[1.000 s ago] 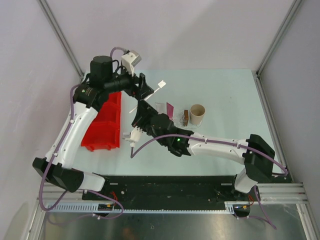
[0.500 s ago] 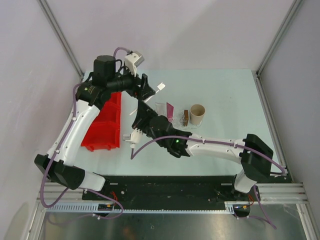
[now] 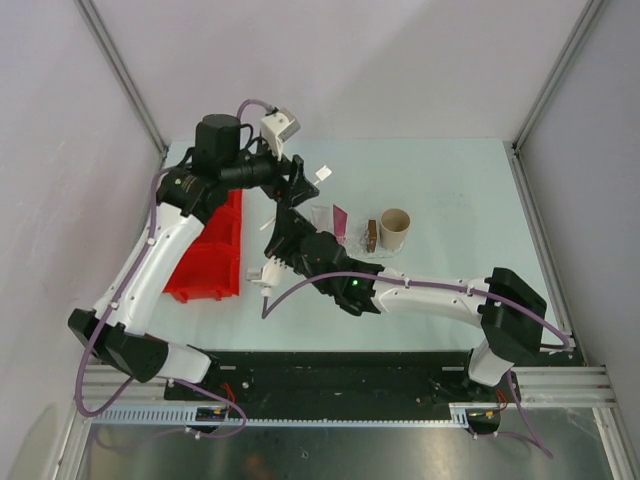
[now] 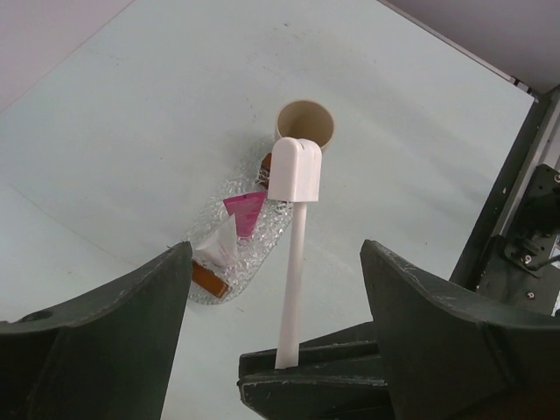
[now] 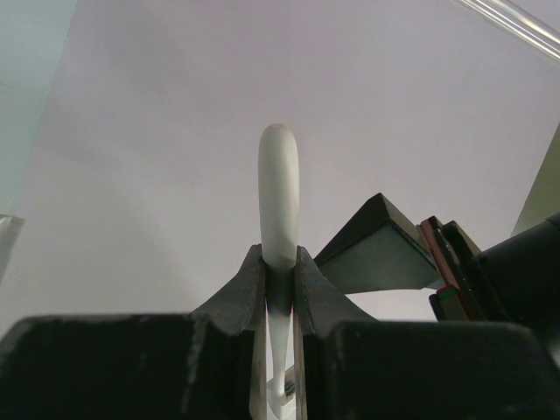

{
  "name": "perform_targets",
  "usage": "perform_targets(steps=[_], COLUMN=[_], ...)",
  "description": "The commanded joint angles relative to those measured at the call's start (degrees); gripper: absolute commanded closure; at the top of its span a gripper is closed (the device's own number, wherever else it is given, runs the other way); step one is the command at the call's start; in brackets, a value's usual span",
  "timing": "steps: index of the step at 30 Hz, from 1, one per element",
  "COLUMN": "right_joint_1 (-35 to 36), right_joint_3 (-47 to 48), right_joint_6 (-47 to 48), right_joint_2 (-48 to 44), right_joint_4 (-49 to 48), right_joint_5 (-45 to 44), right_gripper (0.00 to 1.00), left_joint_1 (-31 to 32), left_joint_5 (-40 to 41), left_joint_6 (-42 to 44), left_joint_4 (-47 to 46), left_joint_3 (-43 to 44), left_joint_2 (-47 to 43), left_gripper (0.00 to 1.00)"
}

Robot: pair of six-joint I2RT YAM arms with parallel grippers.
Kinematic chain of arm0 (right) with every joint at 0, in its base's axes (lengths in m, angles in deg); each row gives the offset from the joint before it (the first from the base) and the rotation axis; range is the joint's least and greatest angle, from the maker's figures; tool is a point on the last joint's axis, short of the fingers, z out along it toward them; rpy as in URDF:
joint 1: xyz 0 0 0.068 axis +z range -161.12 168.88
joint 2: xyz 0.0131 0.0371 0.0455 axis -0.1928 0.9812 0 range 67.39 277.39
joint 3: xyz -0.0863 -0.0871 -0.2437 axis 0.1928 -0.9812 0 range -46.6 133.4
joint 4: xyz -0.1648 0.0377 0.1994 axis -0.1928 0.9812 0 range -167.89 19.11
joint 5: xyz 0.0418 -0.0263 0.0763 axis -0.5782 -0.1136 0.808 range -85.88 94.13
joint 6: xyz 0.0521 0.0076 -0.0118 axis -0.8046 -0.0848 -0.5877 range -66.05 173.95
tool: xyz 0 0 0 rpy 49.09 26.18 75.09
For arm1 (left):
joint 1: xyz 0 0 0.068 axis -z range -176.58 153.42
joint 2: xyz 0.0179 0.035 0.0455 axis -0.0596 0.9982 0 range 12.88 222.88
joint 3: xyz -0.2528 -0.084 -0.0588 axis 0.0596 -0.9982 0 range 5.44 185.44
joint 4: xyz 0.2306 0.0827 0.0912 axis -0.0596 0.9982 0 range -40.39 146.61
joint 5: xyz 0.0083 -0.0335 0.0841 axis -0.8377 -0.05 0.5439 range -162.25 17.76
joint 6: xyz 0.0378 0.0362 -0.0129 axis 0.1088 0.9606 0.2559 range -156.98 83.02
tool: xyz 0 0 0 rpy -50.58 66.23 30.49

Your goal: Prepare toiletry sets of a toothbrush and toothpaste on the tray

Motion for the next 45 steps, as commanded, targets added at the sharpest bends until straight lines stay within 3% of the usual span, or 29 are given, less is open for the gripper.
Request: perform_targets(steps=[1, 7, 15, 18, 23, 30, 33, 34, 39, 40, 42, 43, 45], right_joint_1=[-0.4, -0.6, -0.5, -0.6, -0.6, -0.5, -0.4, -0.4, -0.5, -0.5, -0.6, -0.6, -0.6], right_joint_3=[0.2, 0.1, 0.0, 0.1, 0.1, 0.1, 0.1, 0.1, 0.2, 0.2, 0.2, 0.2, 0.1], right_joint_6=[36.5, 36.4, 36.0, 35.9, 34.8, 32.4, 29.3, 27.8, 24.1, 23.5, 21.6, 20.9, 18.6], right_joint_2=[-0.5, -0.8, -0.5, -0.5, 0.2, 0.3, 0.0, -0.2, -1.1, -1.2, -1.9, -2.1, -3.1], right_joint_4=[-4.2, -4.2, -4.9, -5.4, -8.1, -9.3, -9.1, -8.9, -8.5, -8.3, -8.1, -7.8, -7.2], right_joint_5=[-0.6, -0.9, -1.5, -1.6, -2.8, -4.0, -4.8, -5.0, -6.3, -6.5, -7.4, -7.5, -7.9], right_gripper=[1.0, 1.0, 1.0, 1.0, 1.0, 0.99, 0.87, 0.76, 0.61, 0.5, 0.44, 0.34, 0.28], left_joint_1=[1.1, 2.1, 2.7, 2.9, 2.9, 2.7, 2.7, 2.6, 2.6, 2.4, 2.0, 1.9, 1.4], left_joint_5=[0.2, 2.3, 1.8, 1.4, 0.4, 0.1, 0.0, 0.0, 0.2, 0.2, 0.2, 0.2, 0.5], left_joint_6=[4.8, 6.0, 6.2, 6.1, 5.8, 5.0, 4.3, 4.1, 4.1, 4.3, 4.6, 4.7, 4.7], left_joint_4=[0.4, 1.3, 1.2, 1.3, 1.3, 1.3, 1.3, 1.2, 1.3, 1.3, 1.3, 1.3, 1.2], left_joint_3=[-0.9, -2.3, -2.2, -2.1, -1.6, 1.3, 3.3, 4.2, 5.4, 5.3, 5.1, 5.0, 4.9], left_joint_2=[0.5, 1.7, 2.8, 2.8, 2.7, 2.7, 2.7, 2.7, 1.9, 1.6, 1.3, 1.1, 0.9], left_gripper=[0.18, 0.23, 0.46, 0.62, 1.0, 1.0, 1.0, 1.0, 1.0, 1.0, 1.0, 1.0, 1.0])
